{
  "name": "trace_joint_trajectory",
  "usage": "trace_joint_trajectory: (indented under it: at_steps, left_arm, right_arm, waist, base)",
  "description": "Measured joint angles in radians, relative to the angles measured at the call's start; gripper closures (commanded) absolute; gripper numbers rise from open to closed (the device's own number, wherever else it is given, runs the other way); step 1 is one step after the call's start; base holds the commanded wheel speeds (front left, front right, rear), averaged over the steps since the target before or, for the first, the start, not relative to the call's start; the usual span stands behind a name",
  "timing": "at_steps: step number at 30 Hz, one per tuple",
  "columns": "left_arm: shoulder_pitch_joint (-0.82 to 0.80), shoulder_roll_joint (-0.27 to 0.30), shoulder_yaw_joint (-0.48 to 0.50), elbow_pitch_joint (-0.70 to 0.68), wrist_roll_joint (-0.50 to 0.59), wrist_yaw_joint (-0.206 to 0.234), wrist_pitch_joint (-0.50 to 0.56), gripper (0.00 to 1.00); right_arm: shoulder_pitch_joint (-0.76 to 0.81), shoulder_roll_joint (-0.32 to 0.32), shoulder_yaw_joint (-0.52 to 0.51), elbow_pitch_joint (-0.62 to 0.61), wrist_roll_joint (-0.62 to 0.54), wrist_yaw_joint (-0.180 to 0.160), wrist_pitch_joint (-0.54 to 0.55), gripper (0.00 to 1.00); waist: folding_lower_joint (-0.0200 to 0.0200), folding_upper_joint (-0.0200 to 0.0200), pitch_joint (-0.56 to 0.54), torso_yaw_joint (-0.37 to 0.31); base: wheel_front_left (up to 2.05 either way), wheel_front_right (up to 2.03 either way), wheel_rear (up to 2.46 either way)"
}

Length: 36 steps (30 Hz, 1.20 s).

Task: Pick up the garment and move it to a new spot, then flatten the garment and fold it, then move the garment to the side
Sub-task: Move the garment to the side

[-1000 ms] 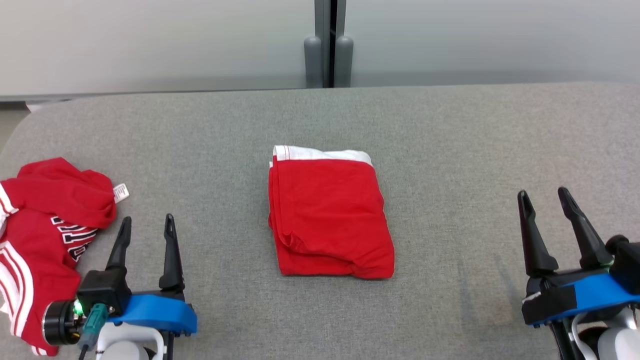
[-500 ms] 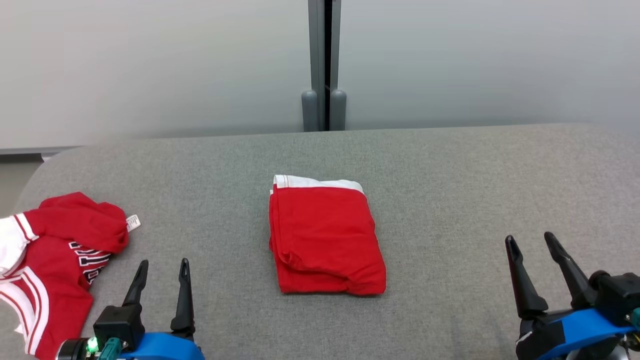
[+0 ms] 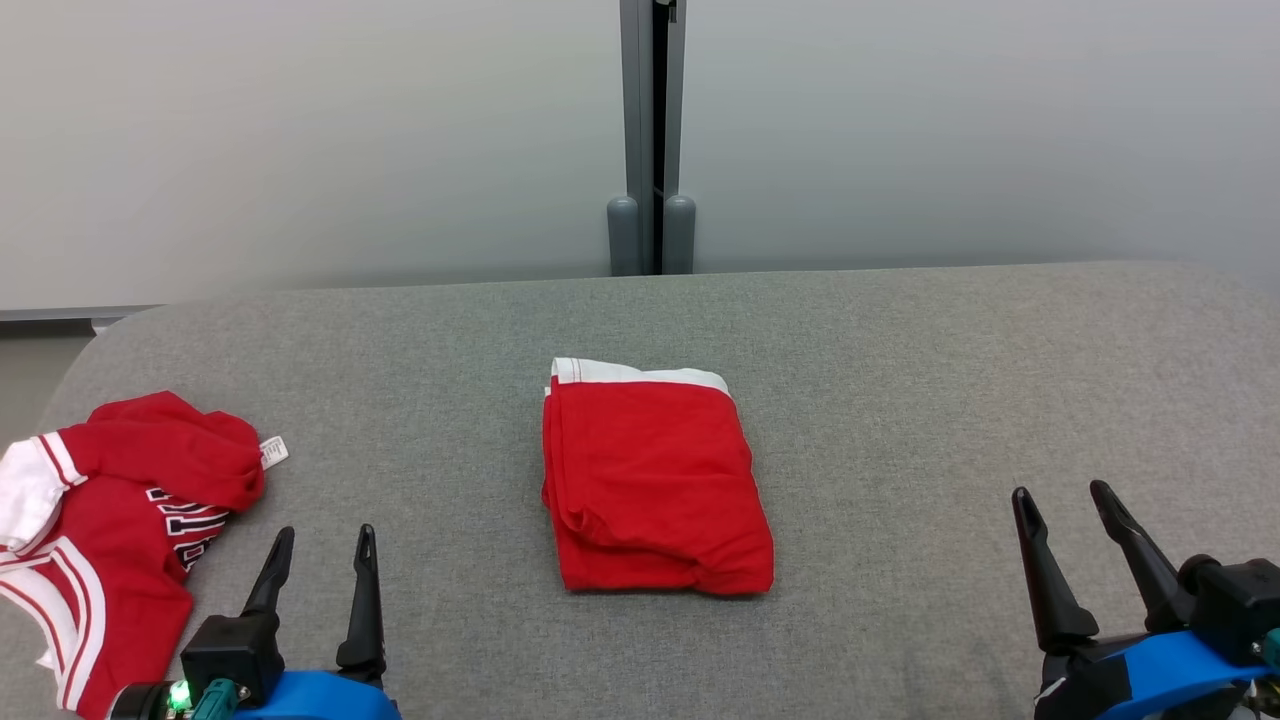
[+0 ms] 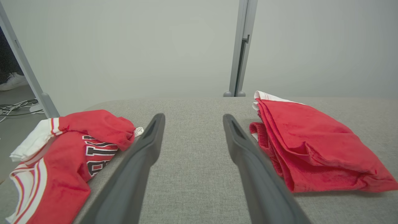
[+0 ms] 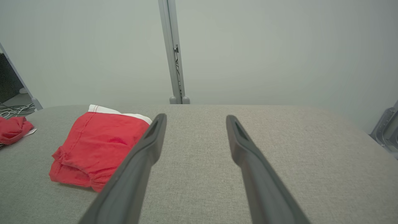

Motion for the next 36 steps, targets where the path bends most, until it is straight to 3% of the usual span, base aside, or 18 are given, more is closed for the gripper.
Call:
trace_joint_trajectory:
  at_steps: [11, 18, 26, 36]
  left_arm:
    - [-0.001, 0.004, -0.004, -0.005, -0.002, 0.006, -0.003, 0.00]
    - [-0.081, 0.003, -0.010, -0.030, 0.008, 0.008, -0.020, 0.00]
    - [-0.215, -0.027, -0.027, -0.018, 0.022, -0.011, -0.047, 0.00]
    - [-0.282, -0.073, -0.026, 0.026, 0.028, -0.029, -0.066, 0.00]
  right_arm:
    - [0.000, 0.001, -0.014, -0.009, -0.003, 0.000, 0.006, 0.00]
    - [-0.040, -0.004, -0.008, 0.026, 0.001, 0.000, 0.017, 0.00]
    - [-0.212, -0.018, 0.100, 0.236, 0.046, 0.000, 0.003, 0.00]
    - [-0.437, 0.011, 0.243, 0.551, 0.108, 0.000, -0.022, 0.00]
  waist:
    - [-0.0001, 0.0001, 0.007, 0.002]
    - [0.0001, 0.0002, 0.084, 0.016]
    - [0.0003, 0.0003, 0.210, 0.077]
    - [0.0002, 0.0003, 0.302, 0.160]
  base:
    - [0.00, 0.00, 0.00]
    - [0.00, 0.00, 0.00]
    - [0.00, 0.00, 0.00]
    - [0.00, 0.00, 0.00]
